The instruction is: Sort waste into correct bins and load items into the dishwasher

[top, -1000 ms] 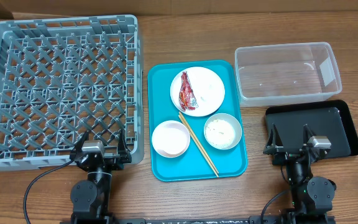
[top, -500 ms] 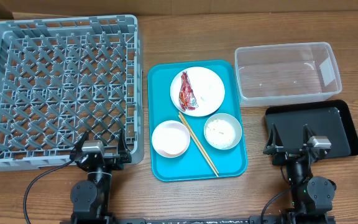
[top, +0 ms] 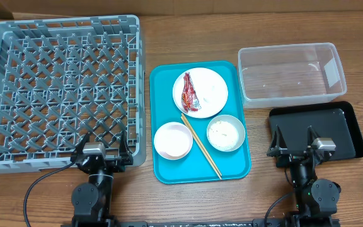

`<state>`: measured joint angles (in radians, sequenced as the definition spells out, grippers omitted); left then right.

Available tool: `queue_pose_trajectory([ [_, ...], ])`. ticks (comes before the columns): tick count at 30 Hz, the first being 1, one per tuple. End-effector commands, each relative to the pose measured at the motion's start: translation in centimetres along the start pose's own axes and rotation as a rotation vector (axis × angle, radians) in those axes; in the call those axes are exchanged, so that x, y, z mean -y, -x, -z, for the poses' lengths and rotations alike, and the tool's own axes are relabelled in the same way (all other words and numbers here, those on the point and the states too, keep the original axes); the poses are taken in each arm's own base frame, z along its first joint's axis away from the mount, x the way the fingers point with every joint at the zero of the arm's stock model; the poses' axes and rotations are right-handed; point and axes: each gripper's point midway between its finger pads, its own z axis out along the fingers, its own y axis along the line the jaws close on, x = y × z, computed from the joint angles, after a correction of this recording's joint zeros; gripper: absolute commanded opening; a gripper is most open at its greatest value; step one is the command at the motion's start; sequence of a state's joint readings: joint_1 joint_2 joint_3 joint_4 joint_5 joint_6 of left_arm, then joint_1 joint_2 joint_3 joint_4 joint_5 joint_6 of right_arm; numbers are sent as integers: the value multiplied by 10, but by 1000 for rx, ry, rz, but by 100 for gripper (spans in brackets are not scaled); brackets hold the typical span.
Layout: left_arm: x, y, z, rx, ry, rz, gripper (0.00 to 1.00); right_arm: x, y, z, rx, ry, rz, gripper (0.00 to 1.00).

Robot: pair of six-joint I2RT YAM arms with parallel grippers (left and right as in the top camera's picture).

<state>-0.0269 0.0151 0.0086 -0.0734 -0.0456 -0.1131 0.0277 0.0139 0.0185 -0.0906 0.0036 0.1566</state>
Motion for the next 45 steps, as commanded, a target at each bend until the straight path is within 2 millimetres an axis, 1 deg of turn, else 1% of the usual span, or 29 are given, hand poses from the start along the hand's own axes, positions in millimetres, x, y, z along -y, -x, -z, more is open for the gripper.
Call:
queue_pose_trajectory([
  [1,-7,10,0,45,47,3,100,-2,-1,0,6,12,-16,100],
  [5,-7,15,1,61,45,30,100,-2,1,1,5,11,-73,100],
  [8,-7,20,3,55,46,29,100,-4,9,2,19,16,-83,100],
  [12,-6,30,11,12,52,22,100,-7,19,5,-3,11,-84,100],
  [15,-5,37,18,-22,56,19,100,-8,22,4,-43,2,-84,100],
  [19,-4,43,23,-90,60,14,100,-24,28,0,-102,75,-88,100],
  [21,-4,46,24,-118,64,12,100,-29,29,-4,-136,92,-91,100],
  [25,-3,52,19,-195,74,6,100,-31,29,-15,-236,74,-99,100],
  [28,-3,51,12,-287,84,-1,100,-37,35,-26,-309,82,-107,100],
  [31,0,55,2,-397,89,-8,100,-47,44,-41,-423,104,-122,100],
  [36,9,62,-10,-543,64,-6,100,-49,52,-60,-612,53,-128,100],
  [37,10,60,-11,-609,64,-7,100,-50,55,-65,-683,47,-100,100],
  [40,10,57,-13,-707,77,-12,100,-51,59,-73,-805,36,-57,100],
  [43,10,56,-15,-772,83,-13,100,-52,60,-86,-848,28,-76,100],
  [45,14,55,-17,-797,63,-5,100,-65,57,-93,-865,99,-110,100],
])
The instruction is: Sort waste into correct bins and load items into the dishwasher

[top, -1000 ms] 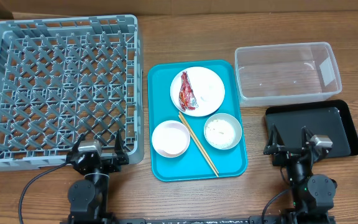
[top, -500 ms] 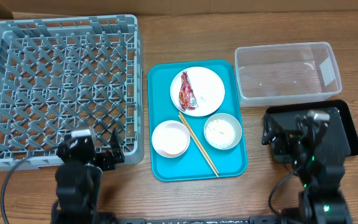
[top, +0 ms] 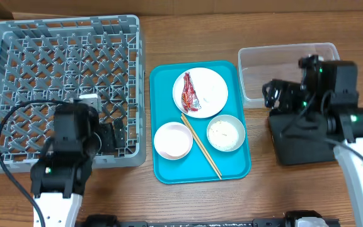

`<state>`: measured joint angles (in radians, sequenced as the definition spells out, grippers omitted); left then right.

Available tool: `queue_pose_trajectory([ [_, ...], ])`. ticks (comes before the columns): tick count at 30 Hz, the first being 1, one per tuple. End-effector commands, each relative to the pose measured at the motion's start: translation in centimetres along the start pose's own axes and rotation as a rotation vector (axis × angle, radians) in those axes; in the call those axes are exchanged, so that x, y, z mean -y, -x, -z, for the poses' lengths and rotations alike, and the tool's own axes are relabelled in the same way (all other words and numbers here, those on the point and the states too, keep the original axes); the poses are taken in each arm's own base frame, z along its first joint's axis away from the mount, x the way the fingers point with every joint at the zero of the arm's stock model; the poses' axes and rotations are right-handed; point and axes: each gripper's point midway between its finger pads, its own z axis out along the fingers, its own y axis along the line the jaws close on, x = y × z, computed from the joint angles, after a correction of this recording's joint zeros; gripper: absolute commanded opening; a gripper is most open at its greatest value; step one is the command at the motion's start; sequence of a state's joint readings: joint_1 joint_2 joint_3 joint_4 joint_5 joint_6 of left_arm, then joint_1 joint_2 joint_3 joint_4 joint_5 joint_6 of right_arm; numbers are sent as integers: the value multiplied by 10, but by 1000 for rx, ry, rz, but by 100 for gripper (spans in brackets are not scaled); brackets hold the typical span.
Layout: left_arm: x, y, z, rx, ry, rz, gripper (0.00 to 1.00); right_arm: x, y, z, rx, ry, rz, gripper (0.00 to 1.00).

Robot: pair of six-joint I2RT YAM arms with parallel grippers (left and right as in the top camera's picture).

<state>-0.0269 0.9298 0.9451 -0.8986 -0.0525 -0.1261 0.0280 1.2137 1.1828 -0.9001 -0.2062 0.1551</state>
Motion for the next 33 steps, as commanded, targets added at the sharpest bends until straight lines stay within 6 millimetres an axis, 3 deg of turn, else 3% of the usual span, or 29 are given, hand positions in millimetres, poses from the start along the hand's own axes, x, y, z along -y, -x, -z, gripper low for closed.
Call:
queue_pose_trajectory([
  [1,14,9,4,-15,-68,5,100,-29,17,-5,4,146,39,100],
  [6,15,9,4,-16,-75,9,100,-51,42,-5,108,215,100,99],
  [9,15,9,4,-16,-75,9,100,-77,46,-7,139,268,161,99],
  [12,15,9,4,-16,-75,9,100,-100,36,-33,116,238,222,98],
  [18,15,9,4,-17,-75,9,100,-125,12,-90,25,164,251,91],
  [25,15,9,4,-17,-75,9,100,-120,0,-145,-38,61,177,92],
  [29,15,9,4,-18,-75,8,100,-114,-17,-182,-94,37,117,89],
  [33,15,9,3,-21,-75,8,100,-111,-30,-203,-124,26,94,84],
])
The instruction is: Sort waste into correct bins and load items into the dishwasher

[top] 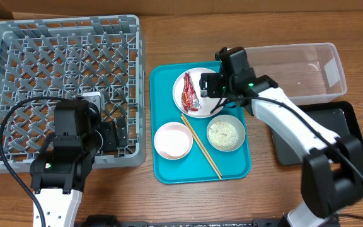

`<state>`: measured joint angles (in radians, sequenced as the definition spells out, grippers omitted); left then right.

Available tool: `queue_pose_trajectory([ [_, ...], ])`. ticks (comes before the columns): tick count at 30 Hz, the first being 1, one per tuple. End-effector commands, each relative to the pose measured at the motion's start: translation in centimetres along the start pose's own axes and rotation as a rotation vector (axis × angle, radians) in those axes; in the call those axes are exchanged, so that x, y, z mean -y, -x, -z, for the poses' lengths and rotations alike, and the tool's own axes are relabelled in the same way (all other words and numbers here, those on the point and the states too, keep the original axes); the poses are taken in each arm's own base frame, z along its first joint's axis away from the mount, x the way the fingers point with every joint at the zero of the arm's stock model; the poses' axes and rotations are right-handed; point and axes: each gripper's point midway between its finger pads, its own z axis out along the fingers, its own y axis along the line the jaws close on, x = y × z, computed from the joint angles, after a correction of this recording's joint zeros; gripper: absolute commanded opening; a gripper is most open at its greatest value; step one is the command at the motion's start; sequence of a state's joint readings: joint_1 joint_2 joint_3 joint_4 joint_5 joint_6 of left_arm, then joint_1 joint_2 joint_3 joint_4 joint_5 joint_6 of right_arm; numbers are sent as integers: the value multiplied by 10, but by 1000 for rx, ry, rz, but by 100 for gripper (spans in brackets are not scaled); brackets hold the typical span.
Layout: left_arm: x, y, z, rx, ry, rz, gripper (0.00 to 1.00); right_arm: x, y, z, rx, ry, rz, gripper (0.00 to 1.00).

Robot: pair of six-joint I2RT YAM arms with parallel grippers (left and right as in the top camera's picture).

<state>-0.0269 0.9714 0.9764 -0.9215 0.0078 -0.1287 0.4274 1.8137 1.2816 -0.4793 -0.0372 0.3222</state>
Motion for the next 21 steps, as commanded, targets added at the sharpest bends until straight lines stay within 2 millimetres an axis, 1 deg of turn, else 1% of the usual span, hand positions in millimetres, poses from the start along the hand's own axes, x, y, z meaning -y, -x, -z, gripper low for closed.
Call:
queue_pose_trajectory([
  [1,5,8,5,19,-19,6,100,-3,5,-14,12,-11,-42,84],
  [4,5,8,5,19,-19,6,100,7,1,-27,9,-58,-108,84],
  [5,5,8,5,19,-19,6,100,8,-1,-35,6,-56,-119,84],
  [12,5,8,5,19,-19,6,100,14,-15,-57,-35,-77,-166,82],
  [13,5,8,5,19,-19,6,100,16,-18,-60,-42,-81,-171,80],
  [15,5,8,5,19,-19,6,100,17,-20,-63,-48,-83,-175,76],
  [17,5,8,5,19,-19,6,100,16,-19,-64,-42,-81,-184,67],
  [19,5,8,5,19,-19,6,100,15,-18,-64,-39,-78,-194,61],
  [20,5,8,5,19,-19,6,100,14,-19,-64,-42,-79,-191,52],
  [21,5,8,5,19,-19,6,100,14,-20,-64,-45,-80,-191,49],
])
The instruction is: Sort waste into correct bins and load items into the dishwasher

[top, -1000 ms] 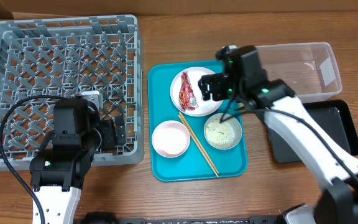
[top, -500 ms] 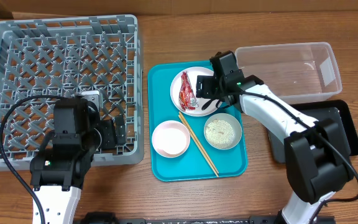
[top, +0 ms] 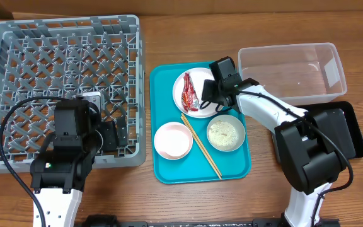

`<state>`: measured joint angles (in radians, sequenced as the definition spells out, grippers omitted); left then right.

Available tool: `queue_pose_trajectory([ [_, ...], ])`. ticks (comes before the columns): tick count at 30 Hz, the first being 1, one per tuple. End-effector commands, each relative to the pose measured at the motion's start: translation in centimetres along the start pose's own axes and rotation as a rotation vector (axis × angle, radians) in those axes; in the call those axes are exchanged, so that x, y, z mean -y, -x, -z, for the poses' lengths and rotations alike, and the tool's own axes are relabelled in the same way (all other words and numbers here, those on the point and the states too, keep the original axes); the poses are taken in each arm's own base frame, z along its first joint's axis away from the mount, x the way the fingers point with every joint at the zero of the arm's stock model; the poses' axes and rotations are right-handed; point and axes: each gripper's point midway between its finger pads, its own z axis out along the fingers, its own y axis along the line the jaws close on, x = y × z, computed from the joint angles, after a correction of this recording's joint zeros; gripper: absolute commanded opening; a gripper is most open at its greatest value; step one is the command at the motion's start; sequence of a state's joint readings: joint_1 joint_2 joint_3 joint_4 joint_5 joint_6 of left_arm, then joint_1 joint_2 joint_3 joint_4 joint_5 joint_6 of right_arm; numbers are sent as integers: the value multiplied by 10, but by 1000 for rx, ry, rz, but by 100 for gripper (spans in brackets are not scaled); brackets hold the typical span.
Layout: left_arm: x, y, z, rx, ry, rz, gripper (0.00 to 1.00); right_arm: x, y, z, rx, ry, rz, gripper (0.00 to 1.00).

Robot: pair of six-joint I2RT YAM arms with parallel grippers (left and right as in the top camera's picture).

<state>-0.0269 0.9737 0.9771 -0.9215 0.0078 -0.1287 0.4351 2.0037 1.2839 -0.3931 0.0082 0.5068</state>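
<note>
A teal tray (top: 162, 171) in the middle holds a white plate (top: 217, 83) with a red wrapper (top: 190, 93), an empty white bowl (top: 172, 140), a bowl with rice residue (top: 225, 133) and a pair of chopsticks (top: 201, 146). My right gripper (top: 204, 94) hangs low over the plate, just right of the wrapper, its fingers apart and nothing visibly between them. My left gripper (top: 114, 135) stands open over the front right corner of the grey dish rack (top: 5, 38), holding nothing.
A clear plastic bin (top: 290, 99) sits at the back right. A black bin (top: 350, 129) lies in front of it, partly covered by my right arm. The dish rack fills the left side of the table.
My right gripper has moved a little forward and left over the plate, closer to the red wrapper. The left arm and everything on the tray are as before.
Both arms first sat folded at the table's front edge. Then the left gripper was over the rack's front right corner and the right one by the clear bin. The right gripper then reached over the plate, and now hangs beside the wrapper.
</note>
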Motion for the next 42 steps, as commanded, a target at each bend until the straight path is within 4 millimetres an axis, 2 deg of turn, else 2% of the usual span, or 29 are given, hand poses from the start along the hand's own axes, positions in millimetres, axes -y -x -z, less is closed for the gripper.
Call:
queue_pose_trajectory([
  [1,5,8,6,19,-19,6,100,-9,5,2,16,4,-5,42],
  [3,5,8,6,19,-19,6,100,-10,1,2,6,0,-1,36],
  [7,5,8,6,19,-19,6,100,-10,-2,2,-7,-4,2,31],
  [11,5,8,6,19,-19,5,100,-14,0,12,-4,13,2,17],
  [16,5,8,6,19,-19,5,100,-22,24,45,72,55,3,16],
  [22,5,8,6,19,-19,5,100,-26,52,98,183,93,33,16],
  [24,5,8,6,19,-18,5,100,-15,76,133,272,99,-1,16],
  [26,5,8,5,19,-18,5,100,-3,89,147,314,94,-29,16],
  [27,5,8,5,18,-18,5,100,9,98,156,340,85,-55,16],
  [29,5,8,5,16,-18,5,100,26,108,163,364,68,-87,16],
  [33,5,8,5,16,-18,5,100,75,123,168,382,1,-174,16],
  [37,5,8,5,16,-18,5,100,113,122,164,355,-62,-238,16],
  [42,5,8,5,16,-18,5,100,134,113,153,302,-108,-274,19],
])
